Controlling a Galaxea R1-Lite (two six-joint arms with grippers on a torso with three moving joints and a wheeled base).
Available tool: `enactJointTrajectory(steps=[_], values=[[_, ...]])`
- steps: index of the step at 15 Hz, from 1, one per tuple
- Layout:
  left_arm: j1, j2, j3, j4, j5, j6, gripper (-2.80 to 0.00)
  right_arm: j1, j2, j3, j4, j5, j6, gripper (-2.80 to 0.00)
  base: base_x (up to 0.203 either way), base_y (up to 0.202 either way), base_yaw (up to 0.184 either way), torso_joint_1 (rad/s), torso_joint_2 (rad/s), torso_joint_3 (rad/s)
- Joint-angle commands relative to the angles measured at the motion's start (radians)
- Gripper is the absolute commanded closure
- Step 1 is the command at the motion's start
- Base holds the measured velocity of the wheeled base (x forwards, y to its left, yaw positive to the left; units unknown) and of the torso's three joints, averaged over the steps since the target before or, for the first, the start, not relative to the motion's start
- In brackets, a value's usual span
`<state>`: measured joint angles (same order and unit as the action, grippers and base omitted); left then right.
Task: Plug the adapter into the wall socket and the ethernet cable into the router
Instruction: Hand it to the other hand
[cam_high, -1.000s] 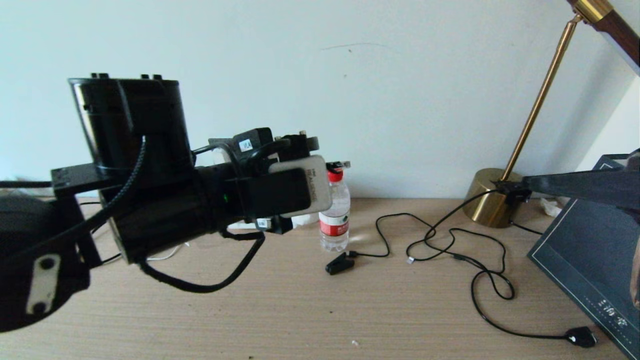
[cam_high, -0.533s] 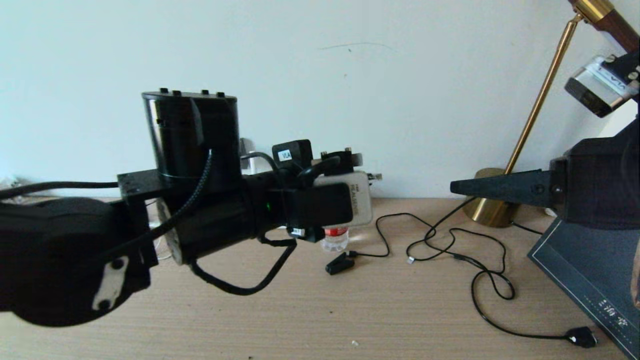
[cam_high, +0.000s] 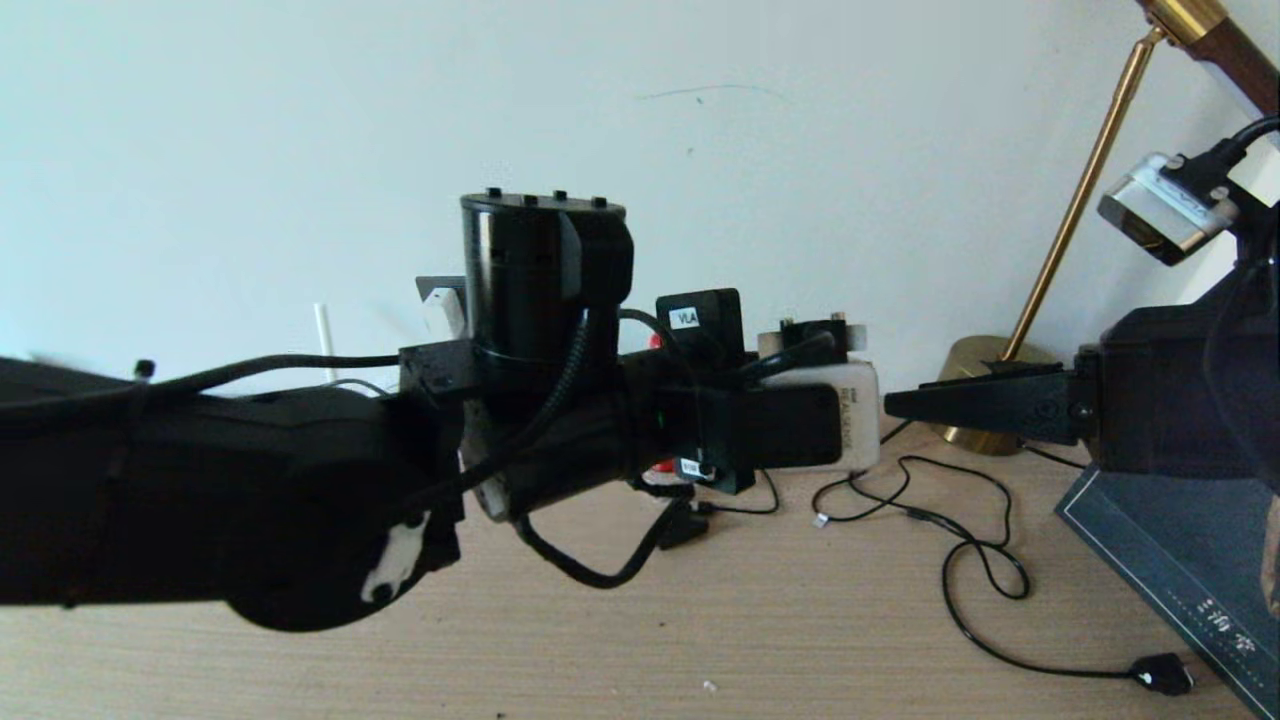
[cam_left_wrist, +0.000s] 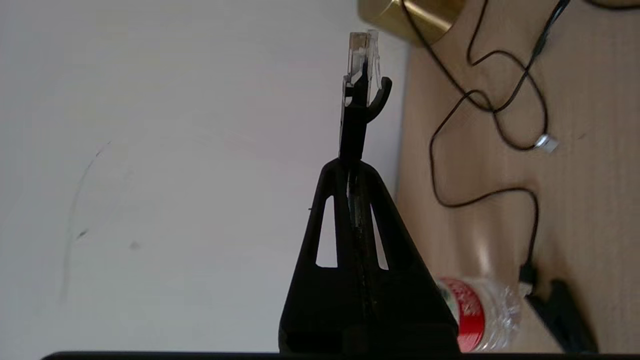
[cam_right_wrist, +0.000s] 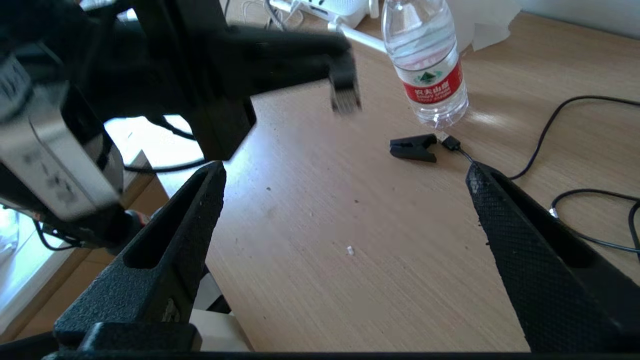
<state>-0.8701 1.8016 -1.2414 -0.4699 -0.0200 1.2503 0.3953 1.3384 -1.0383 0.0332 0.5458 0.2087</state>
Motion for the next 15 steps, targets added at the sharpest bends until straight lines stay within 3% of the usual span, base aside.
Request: enactJointTrajectory(steps=[1,4,15], values=[[-0.009,0.015,-0.004,-0.001,-0.001,0.006,0.00,0.000,-0.002,0.031,-0.060,0.003,0.004,-2.80,0.000,0.000,0.000,0.000,0.00,0.000],[-0.009,0.001,0.013,0.001,-0.015,0.006,0.00,0.000,0.008,0.057,-0.132,0.003,0.012,-2.80,0.000,0.000,0.000,0.000,0.00,0.000],[-0.038,-0.015,0.022,-0.003,-0.014,0.004,0.00,0.000,0.030,0.060,-0.133,0.002,0.011,-2.80,0.000,0.000,0.000,0.000,0.00,0.000]])
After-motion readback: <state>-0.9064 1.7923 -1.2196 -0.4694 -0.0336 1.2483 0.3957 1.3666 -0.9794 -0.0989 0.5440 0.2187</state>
